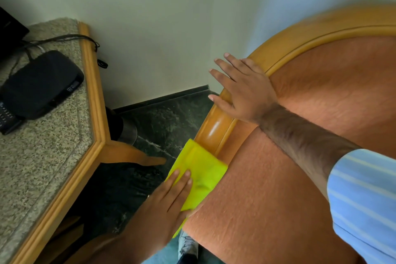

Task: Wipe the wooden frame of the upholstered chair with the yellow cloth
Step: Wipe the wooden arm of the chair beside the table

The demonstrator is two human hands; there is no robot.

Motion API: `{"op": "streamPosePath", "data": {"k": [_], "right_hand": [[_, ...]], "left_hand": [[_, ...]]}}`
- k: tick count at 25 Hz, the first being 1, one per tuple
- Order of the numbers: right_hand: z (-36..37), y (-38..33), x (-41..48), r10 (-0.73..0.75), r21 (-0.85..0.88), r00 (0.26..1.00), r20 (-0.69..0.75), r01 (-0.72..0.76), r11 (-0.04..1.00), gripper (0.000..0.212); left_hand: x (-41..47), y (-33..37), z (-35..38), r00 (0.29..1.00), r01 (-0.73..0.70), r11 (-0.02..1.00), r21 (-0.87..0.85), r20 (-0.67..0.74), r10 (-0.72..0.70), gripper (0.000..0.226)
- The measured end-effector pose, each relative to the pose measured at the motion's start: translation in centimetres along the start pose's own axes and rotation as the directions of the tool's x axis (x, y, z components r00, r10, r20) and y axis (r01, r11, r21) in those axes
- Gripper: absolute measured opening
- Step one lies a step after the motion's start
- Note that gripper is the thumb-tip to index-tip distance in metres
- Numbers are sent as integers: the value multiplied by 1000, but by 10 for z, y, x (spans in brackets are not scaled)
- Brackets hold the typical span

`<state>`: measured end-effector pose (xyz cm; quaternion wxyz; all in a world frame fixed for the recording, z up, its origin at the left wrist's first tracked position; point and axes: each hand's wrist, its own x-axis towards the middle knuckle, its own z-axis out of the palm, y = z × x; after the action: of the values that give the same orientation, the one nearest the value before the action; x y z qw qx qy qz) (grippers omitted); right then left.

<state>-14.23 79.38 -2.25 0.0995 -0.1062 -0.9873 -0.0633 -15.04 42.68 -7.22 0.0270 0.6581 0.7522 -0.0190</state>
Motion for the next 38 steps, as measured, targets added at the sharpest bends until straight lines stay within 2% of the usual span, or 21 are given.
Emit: {"op": "streamPosePath", "data": {"k": [2, 5, 7, 9, 15, 22, 24, 29, 33, 35, 38], "right_hand": [[1, 0, -1, 8, 1, 1000, -1, -8, 1000, 69], [2, 0, 0, -2, 3, 1000, -19, 2, 1000, 67], [2, 0, -1, -1, -5, 1000, -19, 1, 1000, 67], [2, 0, 0, -9, -7, 1000, -12, 9, 1000, 67], [3, 1, -1, -3, 11, 999, -38, 3, 1000, 69], [6, 0, 1, -16, -11, 998, -55, 15, 1000, 66], [5, 0, 0, -14, -14, 998, -55, 13, 1000, 65], [0, 0, -1, -3, 7, 1000, -20, 3, 1000, 67], [2, 0, -1, 1, -9, 1000, -27, -2, 1000, 66], [3, 1, 0, -14, -16, 1000, -16, 13, 1000, 66], [2, 0, 1, -4, -1, 1000, -19, 4, 1000, 65]], "left_hand": [[3, 6, -4, 998, 50, 999, 13, 23, -51, 64], [64, 16, -15, 992, 120, 992, 42, 41, -122, 64], [97, 16, -19, 988, 153, 988, -12, 18, -153, 66], [91, 16, -14, 982, 187, 979, -77, 17, -186, 69], [-16, 12, -7, 993, 96, 988, -124, 79, -86, 66], [84, 12, -19, 969, 236, 961, -141, 113, -221, 70], [70, 11, -12, 971, 225, 960, -164, 119, -207, 70], [3, 6, -11, 992, 91, 986, -139, 105, -77, 69], [72, 5, -20, 990, 139, 984, -111, 46, -134, 68], [109, 8, -25, 980, 200, 963, -183, 32, -197, 69], [92, 8, -20, 981, 192, 960, -204, 54, -185, 69]]}}
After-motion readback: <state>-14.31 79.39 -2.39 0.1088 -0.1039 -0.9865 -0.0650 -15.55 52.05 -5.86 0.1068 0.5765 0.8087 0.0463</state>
